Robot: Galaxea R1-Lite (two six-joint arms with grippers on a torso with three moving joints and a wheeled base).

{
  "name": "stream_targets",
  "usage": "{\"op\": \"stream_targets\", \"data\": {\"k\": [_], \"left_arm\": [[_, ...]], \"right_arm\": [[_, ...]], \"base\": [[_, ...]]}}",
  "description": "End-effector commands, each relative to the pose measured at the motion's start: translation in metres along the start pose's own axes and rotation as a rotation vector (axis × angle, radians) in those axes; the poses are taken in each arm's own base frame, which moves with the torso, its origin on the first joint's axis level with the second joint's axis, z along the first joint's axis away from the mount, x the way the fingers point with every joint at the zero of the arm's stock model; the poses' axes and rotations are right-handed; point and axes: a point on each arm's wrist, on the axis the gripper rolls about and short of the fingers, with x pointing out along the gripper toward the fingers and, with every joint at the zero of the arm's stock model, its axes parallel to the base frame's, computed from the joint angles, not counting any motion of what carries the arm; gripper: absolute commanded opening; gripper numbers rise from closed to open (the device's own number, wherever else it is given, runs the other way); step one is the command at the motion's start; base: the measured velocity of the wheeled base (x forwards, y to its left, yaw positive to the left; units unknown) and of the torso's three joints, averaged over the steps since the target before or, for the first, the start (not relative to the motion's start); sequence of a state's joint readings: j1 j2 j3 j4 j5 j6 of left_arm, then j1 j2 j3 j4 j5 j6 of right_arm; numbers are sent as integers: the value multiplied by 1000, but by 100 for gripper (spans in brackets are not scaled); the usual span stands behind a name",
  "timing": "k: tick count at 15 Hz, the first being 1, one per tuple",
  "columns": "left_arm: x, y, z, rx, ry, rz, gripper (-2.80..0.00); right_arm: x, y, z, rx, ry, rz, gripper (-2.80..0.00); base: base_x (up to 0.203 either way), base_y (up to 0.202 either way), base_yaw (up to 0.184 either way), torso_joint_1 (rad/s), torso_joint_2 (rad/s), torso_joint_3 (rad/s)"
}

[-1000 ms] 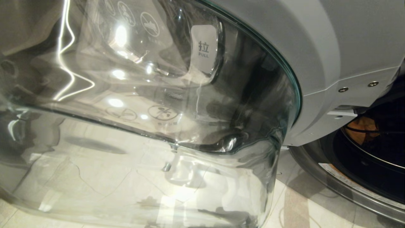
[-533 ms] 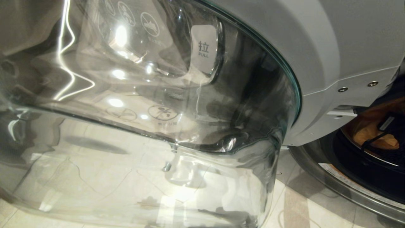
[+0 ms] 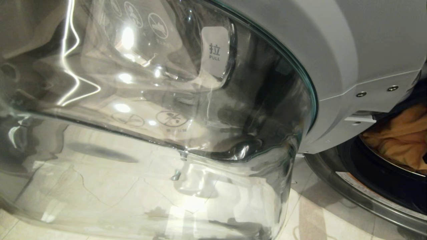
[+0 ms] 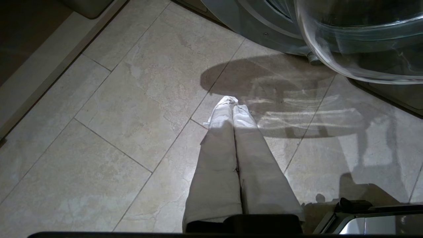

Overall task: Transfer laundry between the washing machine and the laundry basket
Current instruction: Pick a cloth and place it into the basket

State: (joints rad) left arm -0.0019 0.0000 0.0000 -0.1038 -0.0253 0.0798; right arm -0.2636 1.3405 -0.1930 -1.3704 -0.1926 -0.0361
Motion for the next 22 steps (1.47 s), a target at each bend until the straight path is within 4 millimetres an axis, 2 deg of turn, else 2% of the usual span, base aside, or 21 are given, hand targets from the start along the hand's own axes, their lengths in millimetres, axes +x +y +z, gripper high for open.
{"op": "stream_targets", "data": {"k": [1,3,5,7,8,11,22], "left_arm": [[2,-1,-11,-1,38,-3,-280],[2,-1,-11,-3,38,-6,-280],[2,-1,-11,-3,37,-8,-280],[2,-1,-11,-2,39,-3,-280],[2,-1,-11,-1,39,-2,-280],[2,-1,-11,-4,38,1,-280],[2,-1,-11,-30,40,6,-280]], "right_arm": [[-55,-11,30,16,-139,34,-280],[-100,-19,42,7,-188,87,-280],[-146,-26,44,-17,-186,151,-280],[-174,-30,42,-44,-163,218,-280],[-181,-30,38,-70,-109,266,-280],[-181,-27,30,-145,-17,421,-280],[-180,-26,24,-144,-47,446,-280]], "base": [[0,0,0,0,0,0],[0,0,0,0,0,0],[0,0,0,0,0,0],[0,0,0,0,0,0],[0,0,0,0,0,0],[0,0,0,0,0,0],[0,0,0,0,0,0]]}}
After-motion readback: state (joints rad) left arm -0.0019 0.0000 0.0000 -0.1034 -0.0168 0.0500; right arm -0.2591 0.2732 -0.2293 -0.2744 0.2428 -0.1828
